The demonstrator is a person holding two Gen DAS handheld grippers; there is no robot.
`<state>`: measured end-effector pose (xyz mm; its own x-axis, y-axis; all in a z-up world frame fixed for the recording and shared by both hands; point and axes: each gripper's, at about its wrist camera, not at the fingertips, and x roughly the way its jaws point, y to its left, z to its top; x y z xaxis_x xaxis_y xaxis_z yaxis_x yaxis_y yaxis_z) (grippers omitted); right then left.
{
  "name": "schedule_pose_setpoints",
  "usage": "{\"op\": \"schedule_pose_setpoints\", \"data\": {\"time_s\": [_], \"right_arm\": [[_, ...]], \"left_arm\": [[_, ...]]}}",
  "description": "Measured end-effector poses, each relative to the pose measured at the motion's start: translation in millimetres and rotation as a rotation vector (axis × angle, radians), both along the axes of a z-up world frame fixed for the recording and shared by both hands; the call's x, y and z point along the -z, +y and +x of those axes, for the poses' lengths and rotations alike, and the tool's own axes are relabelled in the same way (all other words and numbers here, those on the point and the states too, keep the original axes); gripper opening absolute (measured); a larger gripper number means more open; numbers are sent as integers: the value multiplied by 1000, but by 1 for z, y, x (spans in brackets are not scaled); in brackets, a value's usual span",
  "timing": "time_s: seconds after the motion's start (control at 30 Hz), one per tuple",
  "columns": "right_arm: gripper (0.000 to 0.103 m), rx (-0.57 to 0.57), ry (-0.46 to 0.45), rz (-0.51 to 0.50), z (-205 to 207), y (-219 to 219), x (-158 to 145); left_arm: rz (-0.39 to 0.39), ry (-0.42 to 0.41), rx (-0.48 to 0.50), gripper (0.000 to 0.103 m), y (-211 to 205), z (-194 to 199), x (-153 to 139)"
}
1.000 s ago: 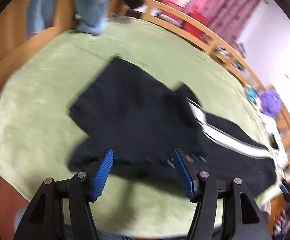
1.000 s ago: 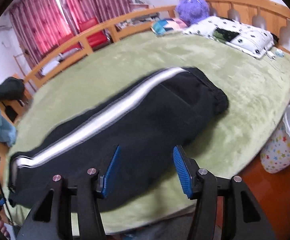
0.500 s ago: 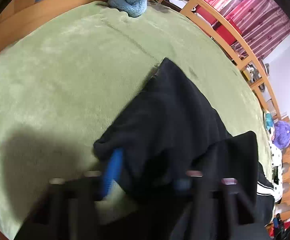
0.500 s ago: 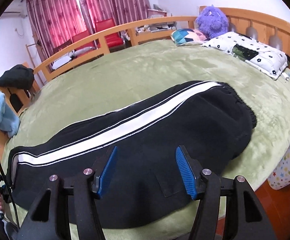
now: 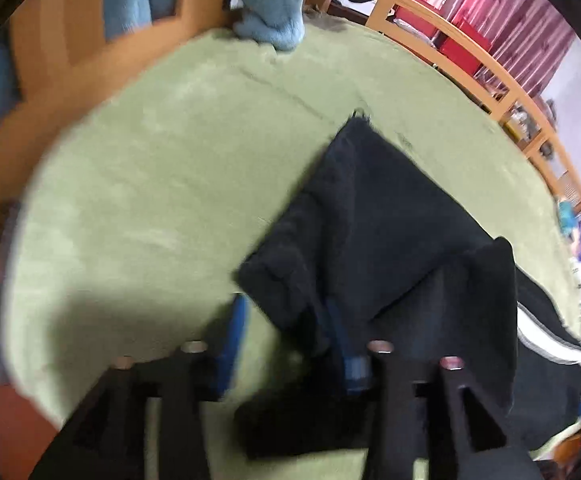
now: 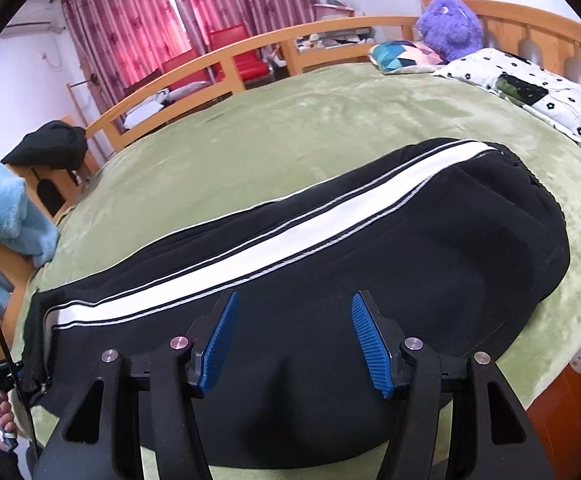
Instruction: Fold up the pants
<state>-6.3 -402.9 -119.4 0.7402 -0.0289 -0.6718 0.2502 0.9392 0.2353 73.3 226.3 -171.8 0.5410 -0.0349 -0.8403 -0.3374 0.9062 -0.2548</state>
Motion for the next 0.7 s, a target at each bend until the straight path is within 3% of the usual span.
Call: {"op": "schedule_pose_setpoints", "data": {"time_s": [0.2, 0.37, 0.47, 0.53, 0.57, 0.6, 0.63, 0.7], "right_arm": [[59, -48, -40, 11, -11, 7, -8], [59, -75, -39, 24, -13, 7, -6], [59, -84, -39, -5, -20, 6, -7], [59, -79, -44, -22, -24, 5, -6], [59, -76, -40, -21, -25, 4, -4], [59, -74, -36, -13, -26, 2, -2], [59, -75, -33, -3, -26, 0, -1], [59, -74, -35, -11, -24, -1, 0]], "left_arm": [[-53, -92, 182, 64, -55, -22, -34], [-81, -77, 345, 68, -137, -12, -27], [-3, -30, 395, 72, -178, 1, -13], [111, 27, 375, 72, -197, 11, 2], [177, 56, 349, 64, -202, 17, 8], [246, 82, 311, 32, -202, 21, 12], [278, 91, 280, 28, -200, 25, 12], [176, 57, 276, 15, -184, 26, -1]]}}
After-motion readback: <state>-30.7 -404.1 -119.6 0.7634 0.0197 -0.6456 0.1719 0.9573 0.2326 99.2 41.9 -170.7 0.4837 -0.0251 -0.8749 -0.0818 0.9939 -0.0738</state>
